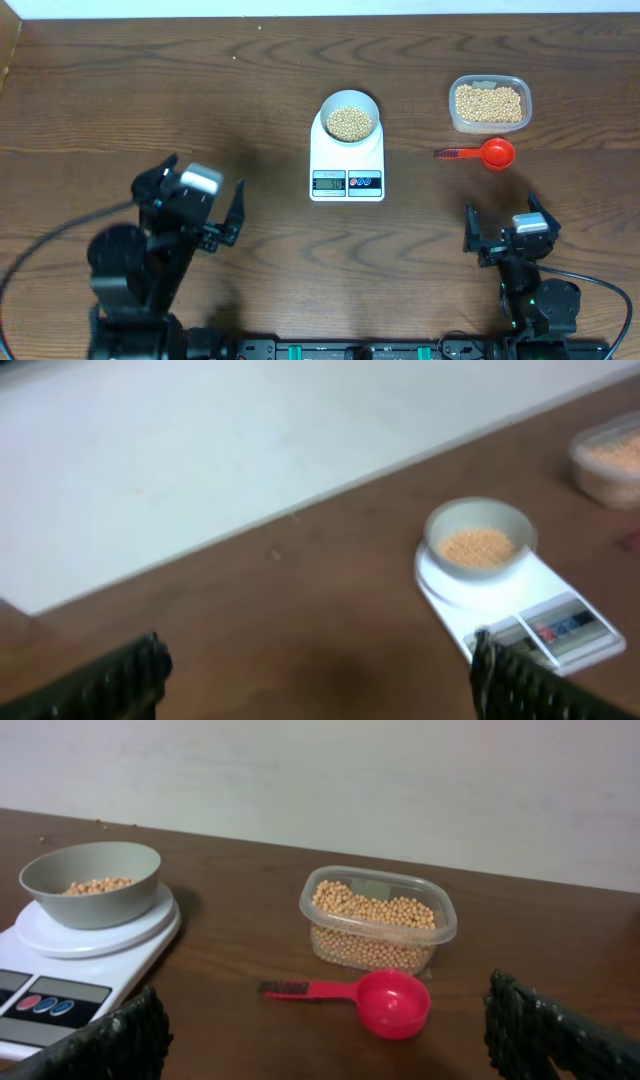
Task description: Scoop item into bowl and weigh 50g on scale
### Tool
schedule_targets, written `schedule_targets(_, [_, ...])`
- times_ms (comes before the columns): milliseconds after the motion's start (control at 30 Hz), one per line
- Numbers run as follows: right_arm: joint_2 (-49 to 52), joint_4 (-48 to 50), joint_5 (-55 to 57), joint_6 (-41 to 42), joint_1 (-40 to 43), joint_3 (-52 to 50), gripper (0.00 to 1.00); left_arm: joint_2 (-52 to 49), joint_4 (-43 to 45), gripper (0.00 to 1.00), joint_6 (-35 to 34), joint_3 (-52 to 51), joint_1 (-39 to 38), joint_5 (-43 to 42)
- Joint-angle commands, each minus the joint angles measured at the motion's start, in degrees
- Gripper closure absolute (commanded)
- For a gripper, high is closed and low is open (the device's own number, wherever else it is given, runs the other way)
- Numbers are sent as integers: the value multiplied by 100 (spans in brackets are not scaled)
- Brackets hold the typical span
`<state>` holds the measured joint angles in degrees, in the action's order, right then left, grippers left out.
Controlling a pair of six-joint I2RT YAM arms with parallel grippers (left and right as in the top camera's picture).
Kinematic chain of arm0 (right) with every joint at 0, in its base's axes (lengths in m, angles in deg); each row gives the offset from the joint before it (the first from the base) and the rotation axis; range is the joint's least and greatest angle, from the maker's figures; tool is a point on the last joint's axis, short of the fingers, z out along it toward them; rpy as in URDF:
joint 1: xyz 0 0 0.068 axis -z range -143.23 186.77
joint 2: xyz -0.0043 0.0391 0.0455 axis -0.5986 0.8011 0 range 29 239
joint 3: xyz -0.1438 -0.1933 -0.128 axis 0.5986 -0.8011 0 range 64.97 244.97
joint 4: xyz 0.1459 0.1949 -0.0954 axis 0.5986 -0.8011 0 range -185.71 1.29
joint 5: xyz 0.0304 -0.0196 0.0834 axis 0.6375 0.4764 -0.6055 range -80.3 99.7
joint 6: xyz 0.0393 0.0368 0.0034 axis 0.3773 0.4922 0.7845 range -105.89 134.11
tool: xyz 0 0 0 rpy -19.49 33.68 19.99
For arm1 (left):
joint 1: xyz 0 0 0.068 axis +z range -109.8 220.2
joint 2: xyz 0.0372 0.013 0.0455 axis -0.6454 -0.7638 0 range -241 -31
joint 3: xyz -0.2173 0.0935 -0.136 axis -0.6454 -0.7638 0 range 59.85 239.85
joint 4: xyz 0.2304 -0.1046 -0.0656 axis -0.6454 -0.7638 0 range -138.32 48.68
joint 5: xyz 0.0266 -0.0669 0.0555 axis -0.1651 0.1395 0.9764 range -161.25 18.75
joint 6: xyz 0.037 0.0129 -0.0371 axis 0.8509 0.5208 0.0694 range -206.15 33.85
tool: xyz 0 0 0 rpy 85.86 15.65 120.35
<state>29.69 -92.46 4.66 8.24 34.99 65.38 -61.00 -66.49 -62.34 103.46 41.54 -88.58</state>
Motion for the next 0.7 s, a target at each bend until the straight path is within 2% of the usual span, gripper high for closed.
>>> schedule_targets(0, [-39, -26, 59, 68, 20, -9, 1, 693, 553, 2, -313, -935, 461, -146])
schedule_targets(133, [-39, -26, 59, 68, 20, -9, 1, 1655, 1268, 2, -820, -1961, 964, -146])
schedule_targets(300, [-39, -26, 59, 66, 20, -9, 1, 2660, 1333, 2, -1606, -2723, 1266, 39])
schedule_targets(367, [-39, -26, 59, 66, 20, -9, 1, 2981, 1335, 2, -1692, -2953, 1357, 44])
schedule_targets(533, [-39, -28, 59, 68, 20, -9, 1, 2990, 1958, 2, -1751, -3394, 1394, 315])
schedule_targets(667, [-39, -26, 59, 68, 20, -9, 1, 2990, 2863, 2, -1751, -3904, 1397, 483])
